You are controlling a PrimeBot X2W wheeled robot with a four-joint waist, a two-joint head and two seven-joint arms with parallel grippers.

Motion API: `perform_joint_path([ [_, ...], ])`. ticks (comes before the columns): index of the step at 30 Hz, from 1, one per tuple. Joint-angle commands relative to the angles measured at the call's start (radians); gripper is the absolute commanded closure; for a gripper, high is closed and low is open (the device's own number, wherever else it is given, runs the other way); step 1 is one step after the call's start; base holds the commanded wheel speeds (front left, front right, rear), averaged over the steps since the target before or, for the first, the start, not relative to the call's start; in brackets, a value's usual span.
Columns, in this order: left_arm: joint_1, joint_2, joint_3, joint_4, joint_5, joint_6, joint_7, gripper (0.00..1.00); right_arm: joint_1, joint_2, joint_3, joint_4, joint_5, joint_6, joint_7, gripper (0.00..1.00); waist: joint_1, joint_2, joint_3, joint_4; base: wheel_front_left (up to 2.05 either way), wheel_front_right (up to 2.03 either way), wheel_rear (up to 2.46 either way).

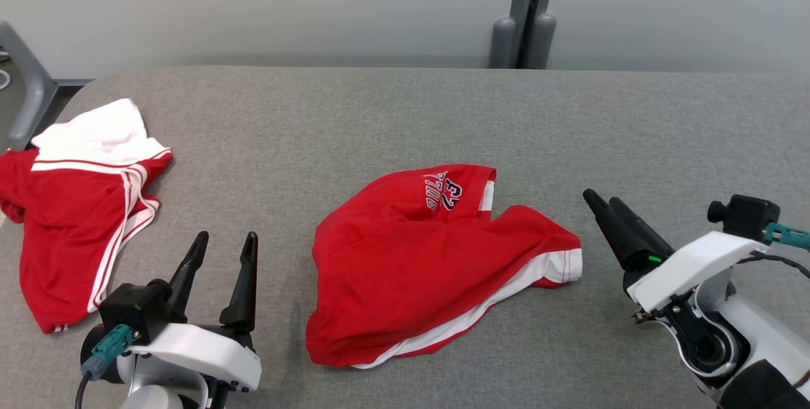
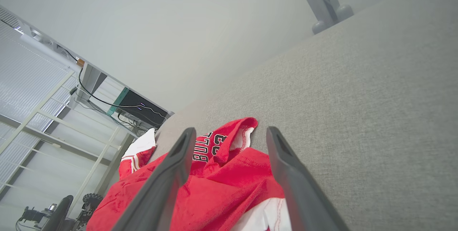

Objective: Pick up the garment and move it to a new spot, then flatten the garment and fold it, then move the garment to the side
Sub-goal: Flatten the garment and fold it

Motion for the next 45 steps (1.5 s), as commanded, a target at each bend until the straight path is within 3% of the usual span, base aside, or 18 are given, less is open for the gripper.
perform_joint_path([
  [1, 0.009, 0.003, -0.001, -0.005, -0.001, 0.004, 0.000, 0.00, 0.020, -0.026, 0.006, -0.042, -0.039, 0.002, -0.061, 0.00, 0.0000, 0.0000, -0.009, -0.017, 0.00, 0.00, 0.00],
  [6, 0.013, 0.006, -0.005, -0.008, -0.002, 0.006, 0.001, 0.00, 0.049, -0.046, -0.015, -0.107, -0.113, 0.002, -0.117, 0.00, 0.0000, 0.0000, -0.022, -0.035, 0.00, 0.00, 0.00],
  [9, 0.025, 0.009, -0.006, -0.006, -0.003, 0.008, 0.001, 0.00, 0.085, -0.030, -0.119, -0.151, -0.217, 0.002, -0.125, 0.00, 0.0000, 0.0000, -0.037, -0.044, 0.00, 0.00, 0.00],
  [14, 0.041, 0.010, -0.007, -0.006, -0.009, 0.014, -0.002, 0.00, 0.228, 0.072, -0.370, -0.250, -0.454, 0.002, -0.125, 0.00, 0.0000, 0.0000, -0.068, -0.056, 0.00, 0.00, 0.00],
  [20, 0.050, 0.011, -0.015, -0.013, -0.012, 0.014, 0.004, 0.00, 0.357, 0.205, -0.559, -0.307, -0.689, 0.002, -0.125, 0.00, 0.0000, 0.0000, -0.086, -0.067, 0.00, 0.00, 0.00],
  [25, 0.057, 0.019, -0.014, -0.017, -0.012, 0.018, 0.006, 0.00, 0.407, 0.264, -0.600, -0.324, -0.781, 0.002, -0.125, 0.00, 0.0000, 0.0000, -0.087, -0.074, 0.00, 0.00, 0.00],
  [31, 0.061, 0.006, -0.014, -0.025, -0.015, 0.028, -0.007, 0.00, 0.432, 0.264, -0.616, -0.295, -0.891, 0.002, -0.125, 0.00, 0.0000, 0.0000, -0.081, -0.068, 0.00, 0.00, 0.00],
  [45, 0.057, -0.015, -0.004, -0.014, -0.002, 0.037, -0.047, 0.00, 0.402, 0.279, -0.635, -0.289, -1.031, 0.002, -0.125, 0.00, 0.0000, 0.0000, -0.072, -0.063, 0.00, 0.00, 0.00],
])
